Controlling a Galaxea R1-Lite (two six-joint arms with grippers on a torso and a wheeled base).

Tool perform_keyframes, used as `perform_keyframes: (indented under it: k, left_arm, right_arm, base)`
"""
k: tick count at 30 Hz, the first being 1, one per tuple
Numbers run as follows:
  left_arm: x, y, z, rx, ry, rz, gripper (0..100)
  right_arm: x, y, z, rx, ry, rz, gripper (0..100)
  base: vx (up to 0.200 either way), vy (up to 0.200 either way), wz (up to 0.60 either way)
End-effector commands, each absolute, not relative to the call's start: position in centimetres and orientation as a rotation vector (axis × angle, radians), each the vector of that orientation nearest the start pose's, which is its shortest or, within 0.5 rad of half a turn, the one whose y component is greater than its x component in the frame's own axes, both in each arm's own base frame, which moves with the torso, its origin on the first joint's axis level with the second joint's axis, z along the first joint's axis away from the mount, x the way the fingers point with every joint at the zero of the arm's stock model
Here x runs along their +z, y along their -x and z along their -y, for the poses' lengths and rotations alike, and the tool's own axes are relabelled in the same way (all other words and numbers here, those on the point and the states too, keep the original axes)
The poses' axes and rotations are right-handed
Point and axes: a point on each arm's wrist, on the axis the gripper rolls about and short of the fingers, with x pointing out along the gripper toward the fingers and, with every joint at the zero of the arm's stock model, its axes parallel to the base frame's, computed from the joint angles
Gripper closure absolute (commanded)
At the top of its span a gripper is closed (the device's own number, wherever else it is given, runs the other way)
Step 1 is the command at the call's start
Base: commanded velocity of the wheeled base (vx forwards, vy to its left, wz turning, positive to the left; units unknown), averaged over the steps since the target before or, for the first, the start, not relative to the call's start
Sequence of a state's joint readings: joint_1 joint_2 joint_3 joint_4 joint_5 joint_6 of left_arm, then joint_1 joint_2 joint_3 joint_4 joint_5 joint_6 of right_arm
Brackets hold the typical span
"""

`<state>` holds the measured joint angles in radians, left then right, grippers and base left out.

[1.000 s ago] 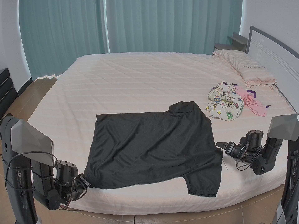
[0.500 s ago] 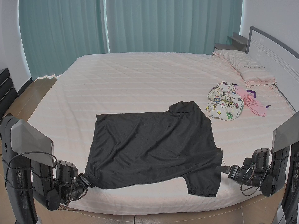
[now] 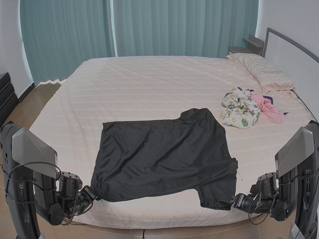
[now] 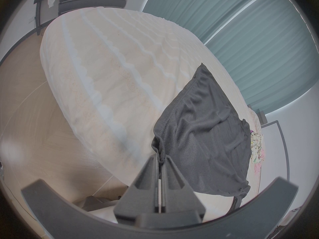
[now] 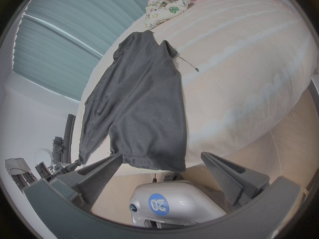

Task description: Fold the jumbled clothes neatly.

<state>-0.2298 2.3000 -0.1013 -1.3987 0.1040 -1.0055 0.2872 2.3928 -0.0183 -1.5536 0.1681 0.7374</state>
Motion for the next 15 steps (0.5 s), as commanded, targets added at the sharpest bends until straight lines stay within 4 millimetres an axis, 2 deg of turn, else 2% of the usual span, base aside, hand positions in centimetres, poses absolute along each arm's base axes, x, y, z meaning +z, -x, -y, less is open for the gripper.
perform_keyframes:
  k: [1,6,15]
  left_arm:
    - [-3.6,-22.4,5.0,0.285,0.818,-0.772,100]
    - [-3.6,-22.4,5.0,0.286,0.817,-0.771,100]
    - [-3.6,-22.5,5.0,0.285,0.818,-0.770,100]
  right_arm:
    - [-5.0,-20.2,-6.9,0.108,-0.617,-0.963,0]
    - [-5.6,-20.6,-7.5,0.060,-0.580,-0.935,0]
    - [-5.6,-21.1,-8.3,0.045,-0.635,-0.910,0]
  base:
    - [0.000,0.000,0.00]
    - [0.000,0.000,0.00]
    - [0.000,0.000,0.00]
